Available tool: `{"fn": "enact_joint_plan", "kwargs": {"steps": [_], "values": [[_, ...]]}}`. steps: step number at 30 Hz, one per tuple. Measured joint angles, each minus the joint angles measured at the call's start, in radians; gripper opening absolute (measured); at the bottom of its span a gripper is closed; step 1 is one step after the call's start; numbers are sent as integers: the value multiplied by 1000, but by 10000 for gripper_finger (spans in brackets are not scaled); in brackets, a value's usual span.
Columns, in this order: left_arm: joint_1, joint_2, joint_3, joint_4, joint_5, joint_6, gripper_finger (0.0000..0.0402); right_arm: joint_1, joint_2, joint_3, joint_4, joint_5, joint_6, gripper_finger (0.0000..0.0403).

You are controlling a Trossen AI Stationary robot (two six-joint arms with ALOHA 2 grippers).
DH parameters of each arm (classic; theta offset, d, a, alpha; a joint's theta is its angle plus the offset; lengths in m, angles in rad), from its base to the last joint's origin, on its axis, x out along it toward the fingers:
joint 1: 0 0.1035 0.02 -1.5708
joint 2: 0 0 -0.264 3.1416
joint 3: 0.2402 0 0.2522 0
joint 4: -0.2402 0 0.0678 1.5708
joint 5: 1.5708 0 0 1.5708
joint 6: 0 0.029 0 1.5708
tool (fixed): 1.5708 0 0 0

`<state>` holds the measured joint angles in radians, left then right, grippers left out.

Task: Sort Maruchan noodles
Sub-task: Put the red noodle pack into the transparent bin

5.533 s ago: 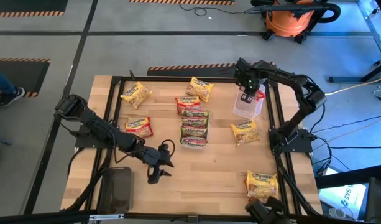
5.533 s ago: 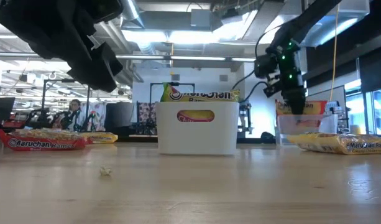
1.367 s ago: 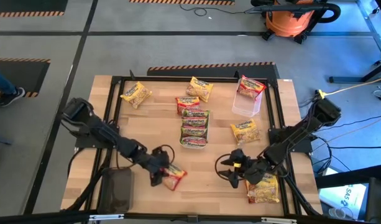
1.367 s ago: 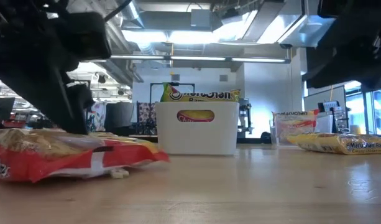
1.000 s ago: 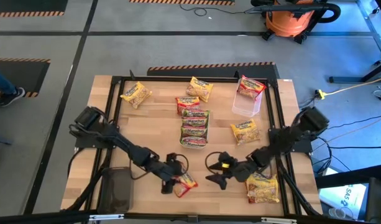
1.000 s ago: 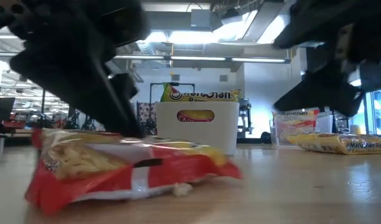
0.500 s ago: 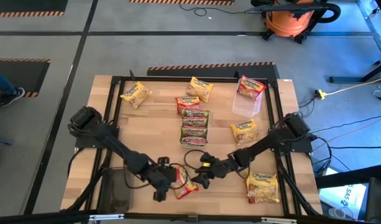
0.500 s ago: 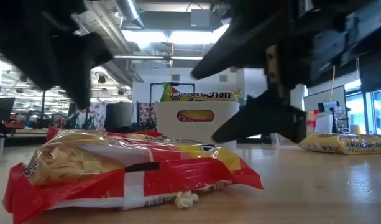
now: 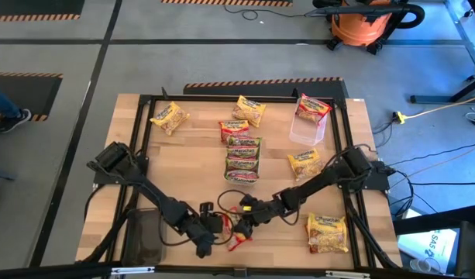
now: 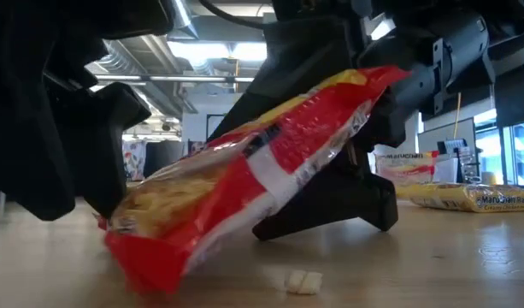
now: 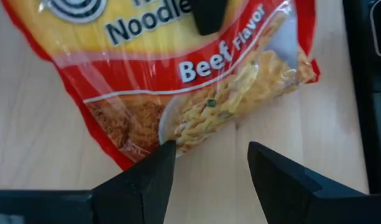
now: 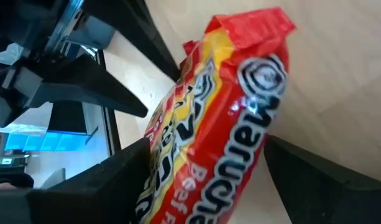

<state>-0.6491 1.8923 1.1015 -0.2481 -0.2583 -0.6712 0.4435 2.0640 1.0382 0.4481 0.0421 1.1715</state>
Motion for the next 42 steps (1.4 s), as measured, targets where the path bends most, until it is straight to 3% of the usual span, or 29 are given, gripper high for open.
{"fn": "enact_joint_plan", "kwargs": {"steps": [13,25,30,36,42], "values": [[23,2,-3,72,-56,17,199,2,3,9,37,8,6,289],[33,-15,-3,62,-62,26,199,1,0,11,36,29,-34,119],[11,-86,-3,-43,-70,38,199,1,-28,12,26,32,-134,90],[-25,-167,-2,-175,-21,54,199,2,-138,11,-107,17,-254,106],[-36,-188,-2,-225,2,56,199,2,-337,11,-448,46,-387,93]]}}
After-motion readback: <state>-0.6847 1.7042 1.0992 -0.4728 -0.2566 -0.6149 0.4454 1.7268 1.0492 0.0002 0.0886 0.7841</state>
